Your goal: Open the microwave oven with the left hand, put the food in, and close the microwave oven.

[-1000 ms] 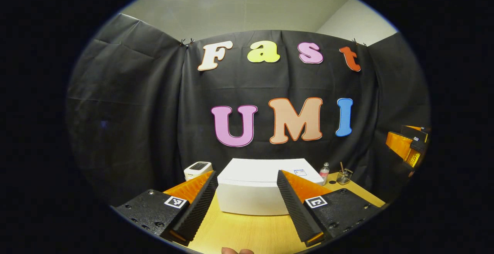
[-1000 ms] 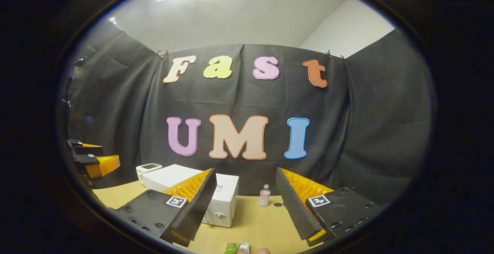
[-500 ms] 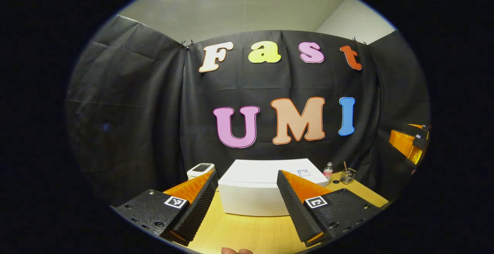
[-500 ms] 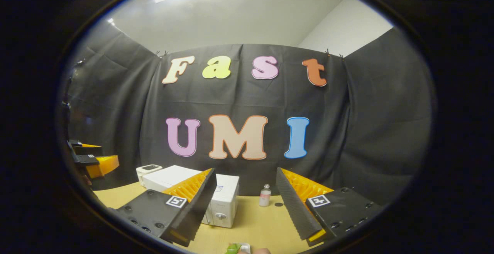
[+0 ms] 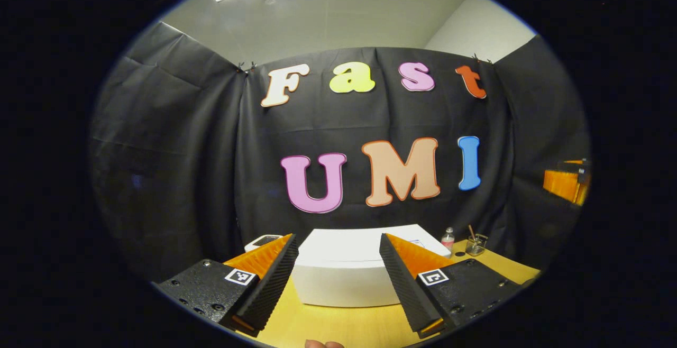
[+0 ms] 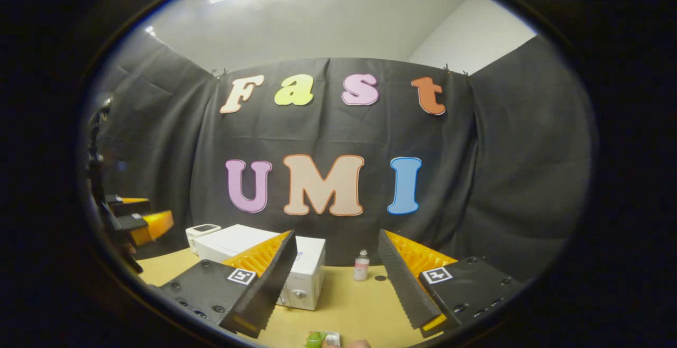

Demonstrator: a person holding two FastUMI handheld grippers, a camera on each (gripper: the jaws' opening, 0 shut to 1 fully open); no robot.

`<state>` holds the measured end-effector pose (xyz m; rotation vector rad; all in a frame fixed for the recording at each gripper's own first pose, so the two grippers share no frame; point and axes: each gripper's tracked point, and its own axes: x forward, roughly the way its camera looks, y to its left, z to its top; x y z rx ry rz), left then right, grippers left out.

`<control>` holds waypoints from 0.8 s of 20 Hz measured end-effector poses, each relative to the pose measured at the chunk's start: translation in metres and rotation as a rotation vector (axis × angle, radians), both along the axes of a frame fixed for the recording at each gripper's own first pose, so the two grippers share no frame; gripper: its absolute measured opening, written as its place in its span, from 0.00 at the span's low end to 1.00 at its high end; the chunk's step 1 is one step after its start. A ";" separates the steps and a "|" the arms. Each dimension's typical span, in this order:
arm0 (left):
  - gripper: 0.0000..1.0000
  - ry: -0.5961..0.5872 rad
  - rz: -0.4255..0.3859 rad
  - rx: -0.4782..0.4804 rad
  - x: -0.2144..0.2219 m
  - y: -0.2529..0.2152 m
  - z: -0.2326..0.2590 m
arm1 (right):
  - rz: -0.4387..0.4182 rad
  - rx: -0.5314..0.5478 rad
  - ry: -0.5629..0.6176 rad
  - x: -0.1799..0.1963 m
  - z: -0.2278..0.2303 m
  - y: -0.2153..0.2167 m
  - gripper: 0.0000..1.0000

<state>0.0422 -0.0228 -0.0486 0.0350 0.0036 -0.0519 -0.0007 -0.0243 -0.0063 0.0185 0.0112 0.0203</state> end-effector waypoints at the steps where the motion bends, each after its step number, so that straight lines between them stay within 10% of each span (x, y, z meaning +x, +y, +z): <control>1: 0.96 0.008 -0.018 0.008 0.003 -0.008 -0.013 | -0.009 -0.002 -0.010 0.000 0.002 -0.006 0.96; 16: 0.95 0.230 -0.273 0.034 0.082 -0.153 -0.214 | -0.207 -0.043 0.077 -0.027 -0.019 -0.082 0.96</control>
